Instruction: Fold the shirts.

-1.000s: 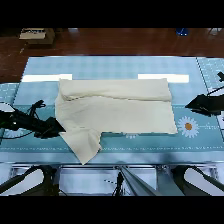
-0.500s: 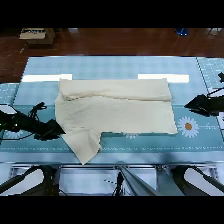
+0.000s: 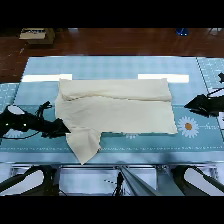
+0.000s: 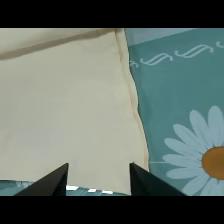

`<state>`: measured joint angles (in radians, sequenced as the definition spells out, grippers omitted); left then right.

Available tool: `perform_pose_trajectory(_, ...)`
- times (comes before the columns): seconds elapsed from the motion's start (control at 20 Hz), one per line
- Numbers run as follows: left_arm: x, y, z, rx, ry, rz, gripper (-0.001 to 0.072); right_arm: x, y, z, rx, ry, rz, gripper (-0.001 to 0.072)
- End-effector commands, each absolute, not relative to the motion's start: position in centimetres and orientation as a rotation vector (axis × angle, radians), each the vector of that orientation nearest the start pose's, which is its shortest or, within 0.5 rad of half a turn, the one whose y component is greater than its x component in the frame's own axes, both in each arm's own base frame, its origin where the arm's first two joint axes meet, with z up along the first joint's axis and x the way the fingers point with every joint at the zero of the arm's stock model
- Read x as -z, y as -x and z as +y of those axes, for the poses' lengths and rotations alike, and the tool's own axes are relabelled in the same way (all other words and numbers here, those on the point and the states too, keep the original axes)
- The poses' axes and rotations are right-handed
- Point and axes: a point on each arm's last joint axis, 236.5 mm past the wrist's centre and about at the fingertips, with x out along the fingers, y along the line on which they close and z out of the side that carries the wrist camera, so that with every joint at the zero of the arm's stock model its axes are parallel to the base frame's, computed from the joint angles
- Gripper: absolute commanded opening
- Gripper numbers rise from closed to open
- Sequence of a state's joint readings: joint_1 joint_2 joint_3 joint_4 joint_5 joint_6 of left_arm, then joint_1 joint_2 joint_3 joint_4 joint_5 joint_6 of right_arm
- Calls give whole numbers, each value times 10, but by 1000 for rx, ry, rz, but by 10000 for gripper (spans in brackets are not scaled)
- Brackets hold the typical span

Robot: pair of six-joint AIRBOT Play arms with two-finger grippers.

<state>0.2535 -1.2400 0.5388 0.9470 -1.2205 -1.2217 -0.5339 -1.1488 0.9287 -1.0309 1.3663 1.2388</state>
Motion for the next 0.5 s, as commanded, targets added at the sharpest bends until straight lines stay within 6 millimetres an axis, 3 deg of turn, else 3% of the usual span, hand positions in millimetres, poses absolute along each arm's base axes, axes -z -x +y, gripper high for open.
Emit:
perform_pose_trajectory(0.0,119,-219,-101,341,644,1648,165,-2,-294,-36,-141,-619,1340,458)
perform_pose_trajectory(0.05,119,-216,-103,360,634,1660,46,-1,-291,-38,-134,-607,1352,458)
perform_pose_trajectory(0.1,117,-213,-104,376,632,1668,22,3,-285,-42,-122,-584,1377,458)
perform_pose_trajectory(0.25,110,-207,-98,394,674,1684,21,28,-251,-70,-6,-525,1495,460)
perform_pose_trajectory(0.35,106,-207,-92,394,696,1675,21,44,-239,-67,17,-654,1494,462)
perform_pose_trajectory(0.45,104,-210,-88,386,704,1656,21,60,-229,-56,10,-735,1498,516)
